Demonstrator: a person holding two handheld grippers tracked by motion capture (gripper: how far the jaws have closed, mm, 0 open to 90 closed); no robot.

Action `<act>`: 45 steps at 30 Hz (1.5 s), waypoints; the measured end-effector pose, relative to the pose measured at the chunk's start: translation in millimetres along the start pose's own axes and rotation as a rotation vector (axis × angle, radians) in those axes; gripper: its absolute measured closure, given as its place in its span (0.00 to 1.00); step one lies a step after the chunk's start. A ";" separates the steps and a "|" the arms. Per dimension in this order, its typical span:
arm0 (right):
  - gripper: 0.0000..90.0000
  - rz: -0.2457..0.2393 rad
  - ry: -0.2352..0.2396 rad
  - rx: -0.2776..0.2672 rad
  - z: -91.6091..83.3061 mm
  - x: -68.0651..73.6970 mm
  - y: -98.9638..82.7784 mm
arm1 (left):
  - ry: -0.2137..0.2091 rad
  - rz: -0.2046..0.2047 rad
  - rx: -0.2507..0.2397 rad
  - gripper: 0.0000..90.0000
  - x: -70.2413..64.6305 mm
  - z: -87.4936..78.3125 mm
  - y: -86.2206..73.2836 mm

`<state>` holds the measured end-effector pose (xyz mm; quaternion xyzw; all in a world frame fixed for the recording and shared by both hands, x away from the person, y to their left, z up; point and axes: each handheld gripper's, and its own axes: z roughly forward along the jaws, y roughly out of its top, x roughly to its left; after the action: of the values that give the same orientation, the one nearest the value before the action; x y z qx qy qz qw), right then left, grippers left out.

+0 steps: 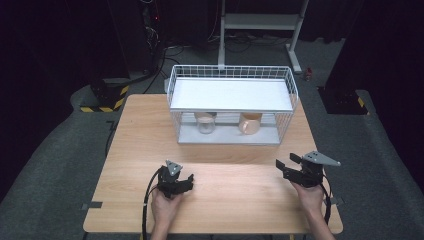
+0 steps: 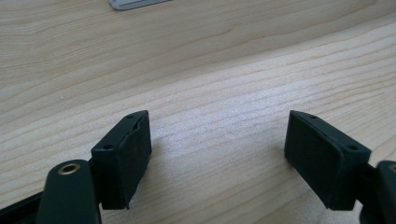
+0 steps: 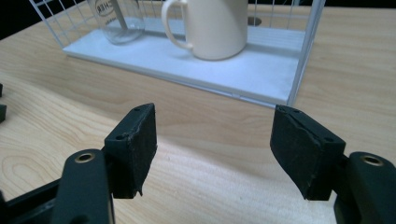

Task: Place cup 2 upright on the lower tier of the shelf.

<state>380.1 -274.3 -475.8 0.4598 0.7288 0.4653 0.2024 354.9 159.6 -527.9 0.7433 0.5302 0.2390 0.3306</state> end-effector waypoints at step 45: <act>0.24 -0.099 -0.122 0.257 35.0 -2.0 -35.3 | -0.001 0.001 0.001 0.26 0.0 -0.1 0.0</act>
<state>389.3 -263.8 -523.5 0.4728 0.7906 0.3287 0.2081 354.8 159.7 -527.8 0.7439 0.5297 0.2383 0.3305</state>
